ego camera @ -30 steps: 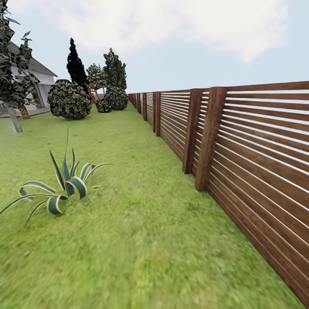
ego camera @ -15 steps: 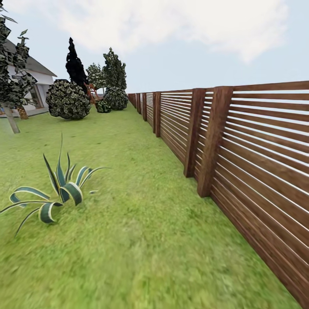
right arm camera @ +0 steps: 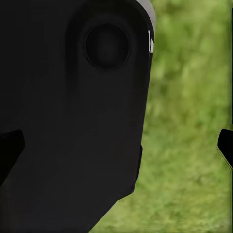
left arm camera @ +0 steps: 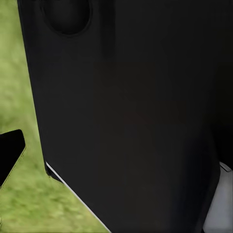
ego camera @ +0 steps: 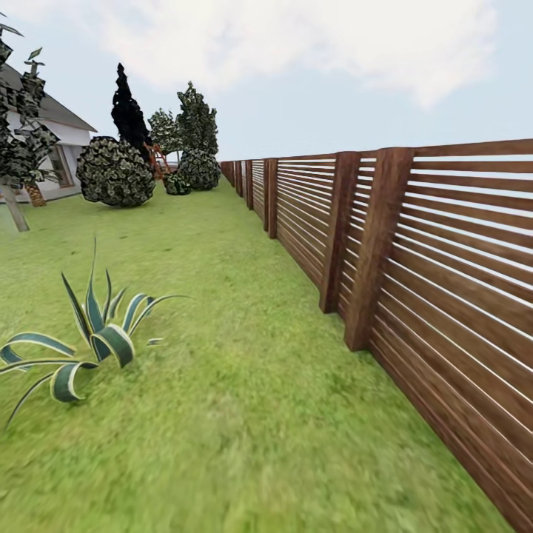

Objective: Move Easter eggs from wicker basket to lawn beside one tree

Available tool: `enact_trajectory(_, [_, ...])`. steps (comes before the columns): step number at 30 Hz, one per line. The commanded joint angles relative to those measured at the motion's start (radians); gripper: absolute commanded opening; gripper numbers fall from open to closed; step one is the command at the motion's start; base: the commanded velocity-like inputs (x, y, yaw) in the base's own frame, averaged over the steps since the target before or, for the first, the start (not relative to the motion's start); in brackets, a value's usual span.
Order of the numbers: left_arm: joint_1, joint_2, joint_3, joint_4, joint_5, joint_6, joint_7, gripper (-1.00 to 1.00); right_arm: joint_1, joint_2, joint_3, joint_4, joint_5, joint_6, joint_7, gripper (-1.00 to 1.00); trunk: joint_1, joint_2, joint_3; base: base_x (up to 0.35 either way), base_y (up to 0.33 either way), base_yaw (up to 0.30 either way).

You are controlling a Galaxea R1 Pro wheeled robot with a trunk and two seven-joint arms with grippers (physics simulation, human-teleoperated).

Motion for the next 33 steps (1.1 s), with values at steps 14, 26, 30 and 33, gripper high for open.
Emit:
enact_trajectory(14, [0.001,0.000,0.000,-0.002,-0.001,-0.001,0.001,1.00,-0.001,0.000,0.000,0.002,0.007,-0.001,0.000,1.00,0.001,0.000,-0.001,0.335,0.000,0.000])
enact_trajectory(26, [0.001,0.000,0.000,-0.002,-0.001,0.000,0.001,1.00,-0.001,0.000,-0.001,0.002,0.007,-0.001,0.000,1.00,0.001,0.000,-0.001,0.335,0.000,0.000])
enact_trajectory(30, [0.002,0.000,0.000,-0.002,-0.001,-0.001,0.001,1.00,-0.001,0.000,0.000,0.002,0.007,-0.001,0.000,1.00,0.001,0.000,-0.001,0.335,0.000,0.000])
enact_trajectory(33, [0.001,0.000,0.000,-0.002,-0.001,-0.001,0.001,1.00,-0.001,0.000,0.000,0.002,0.007,-0.002,0.000,1.00,0.001,0.000,-0.001,0.335,0.000,0.000])
